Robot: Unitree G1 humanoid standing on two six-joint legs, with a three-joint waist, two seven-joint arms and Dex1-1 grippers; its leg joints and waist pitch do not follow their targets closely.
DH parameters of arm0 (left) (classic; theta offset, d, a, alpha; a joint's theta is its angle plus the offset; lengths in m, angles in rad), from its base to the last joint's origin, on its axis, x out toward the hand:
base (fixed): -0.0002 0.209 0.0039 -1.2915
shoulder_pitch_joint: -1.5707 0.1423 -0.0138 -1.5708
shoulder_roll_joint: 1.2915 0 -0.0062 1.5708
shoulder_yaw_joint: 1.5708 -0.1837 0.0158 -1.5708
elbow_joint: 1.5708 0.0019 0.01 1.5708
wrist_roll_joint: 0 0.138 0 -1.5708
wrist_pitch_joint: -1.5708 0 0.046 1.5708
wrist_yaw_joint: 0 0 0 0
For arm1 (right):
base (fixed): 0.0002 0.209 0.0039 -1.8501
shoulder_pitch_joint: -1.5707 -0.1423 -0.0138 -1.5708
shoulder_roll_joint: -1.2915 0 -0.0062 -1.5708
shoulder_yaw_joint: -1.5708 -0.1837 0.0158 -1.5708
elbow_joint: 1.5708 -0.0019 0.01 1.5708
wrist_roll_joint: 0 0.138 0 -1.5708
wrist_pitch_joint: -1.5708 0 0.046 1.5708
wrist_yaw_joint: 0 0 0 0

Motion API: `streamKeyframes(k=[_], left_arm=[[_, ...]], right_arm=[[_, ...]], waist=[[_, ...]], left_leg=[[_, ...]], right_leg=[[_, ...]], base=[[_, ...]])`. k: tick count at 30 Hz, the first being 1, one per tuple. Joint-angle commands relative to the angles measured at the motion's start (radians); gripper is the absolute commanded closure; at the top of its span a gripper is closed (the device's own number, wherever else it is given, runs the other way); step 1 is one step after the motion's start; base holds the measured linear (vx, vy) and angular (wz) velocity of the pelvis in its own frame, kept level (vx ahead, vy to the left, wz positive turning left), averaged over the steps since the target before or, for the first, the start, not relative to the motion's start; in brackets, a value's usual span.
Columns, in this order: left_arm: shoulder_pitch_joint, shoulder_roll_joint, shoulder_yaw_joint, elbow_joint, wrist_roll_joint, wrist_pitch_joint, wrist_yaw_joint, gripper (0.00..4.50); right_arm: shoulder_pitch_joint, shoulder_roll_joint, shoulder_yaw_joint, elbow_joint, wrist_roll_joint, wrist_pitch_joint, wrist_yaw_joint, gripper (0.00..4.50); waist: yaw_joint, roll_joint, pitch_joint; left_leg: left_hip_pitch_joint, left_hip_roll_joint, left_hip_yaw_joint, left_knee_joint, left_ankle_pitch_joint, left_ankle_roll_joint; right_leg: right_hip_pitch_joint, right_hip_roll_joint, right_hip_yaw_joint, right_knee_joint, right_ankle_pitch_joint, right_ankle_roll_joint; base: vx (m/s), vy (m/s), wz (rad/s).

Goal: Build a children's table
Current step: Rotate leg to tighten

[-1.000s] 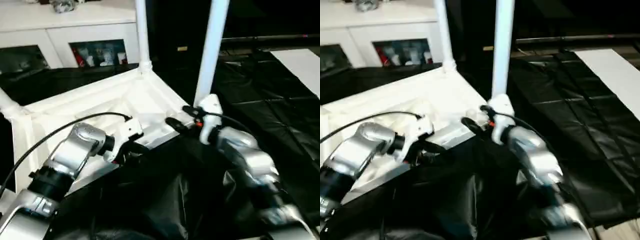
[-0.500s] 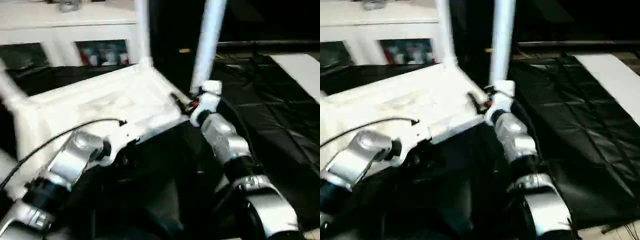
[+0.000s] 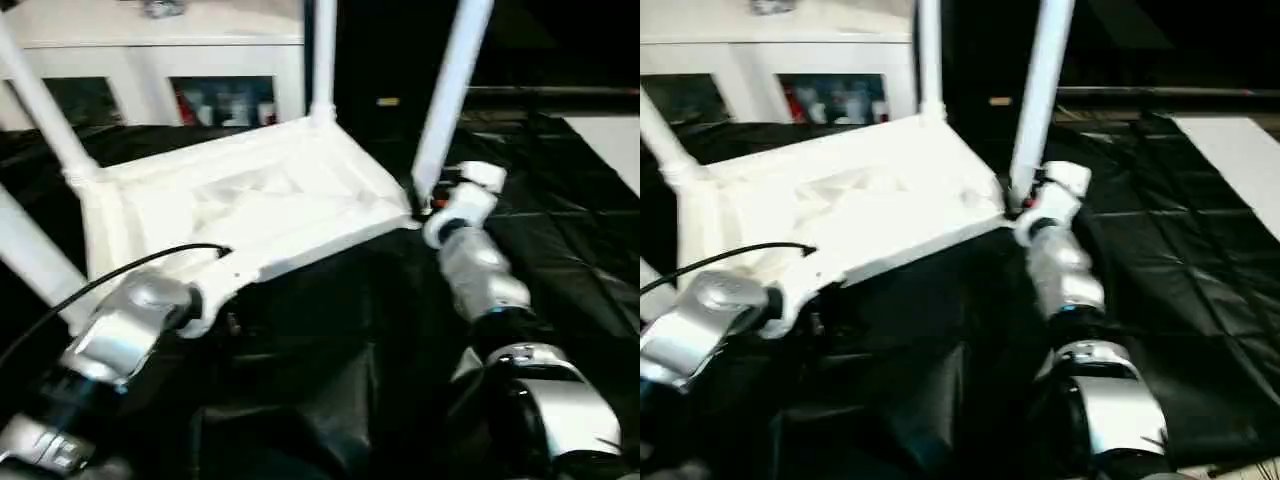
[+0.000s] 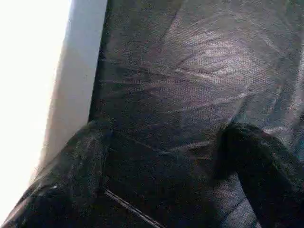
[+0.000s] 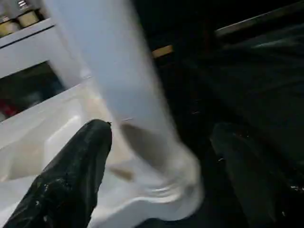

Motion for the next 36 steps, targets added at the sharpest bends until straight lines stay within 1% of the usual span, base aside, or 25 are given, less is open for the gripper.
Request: streamKeyframes(k=[1, 2, 3, 4, 5, 6, 7, 9, 11, 12, 13, 17, 18, 19, 21, 22, 23, 24, 26, 27, 30, 31, 33, 34, 36], left_arm=[[0.039, 0.014, 0.066, -0.026, -0.015, -0.043, 0.049, 0.21], [0.058, 0.011, 0.093, -0.04, -0.04, -0.072, 0.047, 0.21], [0.074, 0.006, 0.116, -0.051, -0.067, -0.102, 0.036, 0.21], [0.104, 0.002, 0.155, -0.072, -0.12, -0.173, -0.003, 0.21], [0.111, 0.002, 0.163, -0.077, -0.131, -0.189, -0.012, 0.21], [0.127, 0.001, 0.184, -0.091, -0.159, -0.216, -0.036, 0.21], [0.135, 0.002, 0.2, -0.099, -0.181, -0.207, -0.055, 0.21], [0.164, 0.004, 0.271, -0.122, -0.269, -0.174, -0.125, 0.1], [0.164, 0.005, 0.286, -0.1, -0.273, -0.203, -0.124, 0.1], [0.164, 0.005, 0.286, -0.098, -0.271, -0.207, -0.123, 0.1], [0.161, 0.008, 0.278, -0.08, -0.254, -0.233, -0.104, 0.1], [0.137, -0.004, 0.232, -0.052, -0.225, -0.243, -0.074, 0.1], [0.118, -0.016, 0.21, -0.03, -0.205, -0.257, -0.049, 0.1], [0.118, -0.016, 0.21, -0.03, -0.205, -0.257, -0.049, 0.1], [0.086, -0.027, 0.176, -0.011, -0.187, -0.249, -0.052, 0.1], [0.077, -0.03, 0.166, -0.011, -0.183, -0.236, -0.058, 0.1], [0.071, -0.033, 0.158, -0.014, -0.18, -0.224, -0.066, 0.1], [0.071, -0.033, 0.158, -0.014, -0.18, -0.224, -0.066, 0.1], [0.074, -0.034, 0.151, -0.028, -0.184, -0.198, -0.07, 0.0], [0.081, -0.031, 0.148, -0.045, -0.189, -0.182, -0.074, 0.0], [0.129, -0.008, 0.15, -0.13, -0.212, -0.112, -0.066, 0.0], [0.153, 0.007, 0.153, -0.162, -0.218, -0.091, -0.065, 0.0], [0.184, 0.03, 0.156, -0.198, -0.22, -0.077, -0.062, 0.0], [0.211, 0.047, 0.163, -0.231, -0.219, -0.063, -0.054, 0.0], [0.226, 0.053, 0.172, -0.25, -0.217, -0.053, -0.044, 0.0]], right_arm=[[0.025, -0.008, -0.011, 0.001, -0.002, -0.014, -0.018, 0.73], [0.032, -0.01, -0.014, -0.004, -0.003, -0.015, -0.017, 0.73], [0.037, -0.012, -0.012, -0.009, -0.006, -0.014, -0.013, 0.73], [0.052, -0.011, -0.009, -0.029, -0.007, -0.009, -0.003, 0.73], [0.056, -0.01, -0.008, -0.033, -0.006, -0.007, 0.0, 0.73], [0.065, -0.009, -0.005, -0.046, -0.007, -0.003, 0.009, 0.73], [0.073, -0.009, 0.004, -0.058, -0.01, 0.001, 0.024, 0.73], [0.116, -0.013, 0.056, -0.121, -0.033, 0.015, 0.106, 0.73], [0.145, -0.015, 0.102, -0.17, -0.048, 0.016, 0.18, 0.73], [0.148, -0.015, 0.107, -0.175, -0.049, 0.015, 0.188, 0.73], [0.167, -0.016, 0.147, -0.211, -0.059, 0.008, 0.244, 0.73], [0.167, -0.002, 0.206, -0.244, -0.065, 0.004, 0.323, 0.73], [0.133, 0.013, 0.215, -0.211, -0.077, -0.004, 0.329, 0.73], [0.133, 0.013, 0.215, -0.211, -0.077, -0.004, 0.329, 0.73], [0.023, 0.032, 0.201, -0.059, -0.13, -0.04, 0.255, 0.73], [-0.016, 0.038, 0.192, -0.009, -0.141, -0.046, 0.227, 0.73], [-0.057, 0.044, 0.181, 0.039, -0.147, -0.049, 0.205, 0.73], [-0.057, 0.044, 0.181, 0.039, -0.147, -0.049, 0.205, 0.73], [-0.111, 0.051, 0.178, 0.09, -0.136, -0.033, 0.215, 0.46], [-0.135, 0.055, 0.174, 0.113, -0.132, -0.029, 0.214, 0.46], [-0.2, 0.06, 0.173, 0.175, -0.117, -0.018, 0.216, 0.29], [-0.216, 0.059, 0.175, 0.191, -0.118, -0.017, 0.208, 0.08], [-0.243, 0.059, 0.167, 0.224, -0.12, -0.02, 0.188, 0.03], [-0.276, 0.06, 0.148, 0.271, -0.126, -0.034, 0.157, 0.03], [-0.296, 0.06, 0.132, 0.298, -0.128, -0.044, 0.125, 0.03]], waist=[[-0.002, -0.013, -0.071], [-0.005, -0.018, -0.069], [-0.005, -0.014, -0.071], [-0.006, -0.022, -0.071], [-0.004, -0.019, -0.073], [-0.004, -0.017, -0.072], [-0.006, -0.027, -0.071], [-0.002, -0.027, -0.07], [-0.003, -0.021, -0.067], [-0.003, -0.024, -0.067], [-0.001, -0.013, -0.067], [-0.004, -0.015, -0.066], [-0.004, -0.009, -0.066], [-0.005, -0.012, -0.066], [-0.007, -0.019, -0.067], [-0.007, -0.016, -0.066], [-0.008, -0.024, -0.065], [-0.007, -0.021, -0.065], [-0.005, -0.024, -0.069], [-0.005, -0.031, -0.071], [-0.001, -0.029, -0.073], [0.0, -0.039, -0.074], [0.001, -0.037, -0.075], [0.003, -0.042, -0.073], [0.004, -0.038, -0.068]], left_leg=[[0.018, 0.025, -0.013, -0.069, -0.188, 0.012], [0.013, 0.024, -0.014, -0.07, -0.19, 0.016], [0.016, 0.026, -0.015, -0.069, -0.191, 0.015], [0.018, 0.027, -0.013, -0.069, -0.19, 0.016], [0.015, 0.027, -0.015, -0.068, -0.177, 0.017], [0.021, 0.029, -0.013, -0.07, -0.175, 0.018], [0.019, 0.029, -0.012, -0.07, -0.179, 0.022], [0.019, 0.029, -0.011, -0.071, -0.174, 0.026], [0.021, 0.028, -0.011, -0.073, -0.194, 0.027], [0.022, 0.03, -0.01, -0.074, -0.2, 0.027], [0.024, 0.029, -0.012, -0.073, -0.212, 0.025], [0.027, 0.033, -0.013, -0.077, -0.245, 0.009], [0.03, 0.033, -0.013, -0.077, -0.25, 0.002], [0.03, 0.031, -0.013, -0.077, -0.258, -0.006], [0.028, 0.032, -0.014, -0.078, -0.251, -0.013], [0.029, 0.03, -0.015, -0.076, -0.258, -0.022], [0.029, 0.031, -0.014, -0.074, -0.262, -0.026], [0.028, 0.031, -0.014, -0.074, -0.26, -0.025], [0.025, 0.031, -0.014, -0.072, -0.216, -0.01], [0.025, 0.032, -0.012, -0.07, -0.197, -0.004], [0.023, 0.032, -0.01, -0.066, -0.136, 0.026], [0.018, 0.032, -0.012, -0.065, -0.116, 0.036], [0.021, 0.033, -0.011, -0.063, -0.105, 0.045], [0.023, 0.032, -0.008, -0.063, -0.106, 0.049], [0.026, 0.034, -0.007, -0.065, -0.139, 0.036]], right_leg=[[0.04, -0.04, 0.034, -0.066, -0.208, -0.205], [0.041, -0.041, 0.033, -0.069, -0.238, -0.2], [0.04, -0.041, 0.033, -0.067, -0.237, -0.199], [0.037, -0.038, 0.034, -0.069, -0.229, -0.202], [0.04, -0.04, 0.034, -0.064, -0.208, -0.206], [0.033, -0.033, 0.034, -0.063, -0.183, -0.209], [0.035, -0.032, 0.034, -0.06, -0.167, -0.216], [0.036, -0.034, 0.036, -0.056, -0.157, -0.22], [0.033, -0.03, 0.037, -0.06, -0.166, -0.218], [0.034, -0.03, 0.039, -0.062, -0.168, -0.212], [0.033, -0.031, 0.039, -0.062, -0.177, -0.21], [0.032, -0.032, 0.042, -0.065, -0.195, -0.213], [0.029, -0.031, 0.043, -0.065, -0.193, -0.217], [0.029, -0.031, 0.043, -0.065, -0.195, -0.221], [0.031, -0.035, 0.043, -0.064, -0.203, -0.228], [0.03, -0.037, 0.043, -0.064, -0.229, -0.236], [0.03, -0.039, 0.044, -0.063, -0.245, -0.236], [0.031, -0.04, 0.045, -0.063, -0.245, -0.232], [0.036, -0.038, 0.044, -0.055, -0.18, -0.228], [0.036, -0.037, 0.044, -0.052, -0.152, -0.232], [0.038, -0.036, 0.043, -0.042, -0.065, -0.258], [0.044, -0.037, 0.041, -0.037, -0.042, -0.265], [0.04, -0.036, 0.04, -0.034, -0.029, -0.27], [0.036, -0.034, 0.04, -0.036, -0.029, -0.271], [0.032, -0.034, 0.041, -0.04, -0.07, -0.266]], base=[[0.0, 0.0, 0.0], [0.0, 0.0, 0.0], [0.0, 0.0, 0.0], [0.0, 0.0, 0.0], [0.0, 0.0, 0.0], [0.0, 0.0, 0.0], [0.0, 0.0, 0.0], [0.0, 0.0, 0.0], [0.0, 0.0, 0.0], [0.0, 0.0, 0.0], [0.0, 0.0, 0.0], [0.0, 0.0, 0.0], [0.0, 0.0, 0.0], [0.0, 0.0, 0.0], [0.0, 0.0, 0.0], [0.0, 0.0, 0.0], [0.0, 0.0, 0.0], [0.0, 0.0, 0.0], [0.0, 0.0, 0.0], [0.0, 0.0, 0.0], [0.0, 0.0, 0.0], [0.0, 0.0, 0.0], [0.0, 0.0, 0.0], [0.0, 0.0, 0.0], [0.0, 0.0, 0.0]])
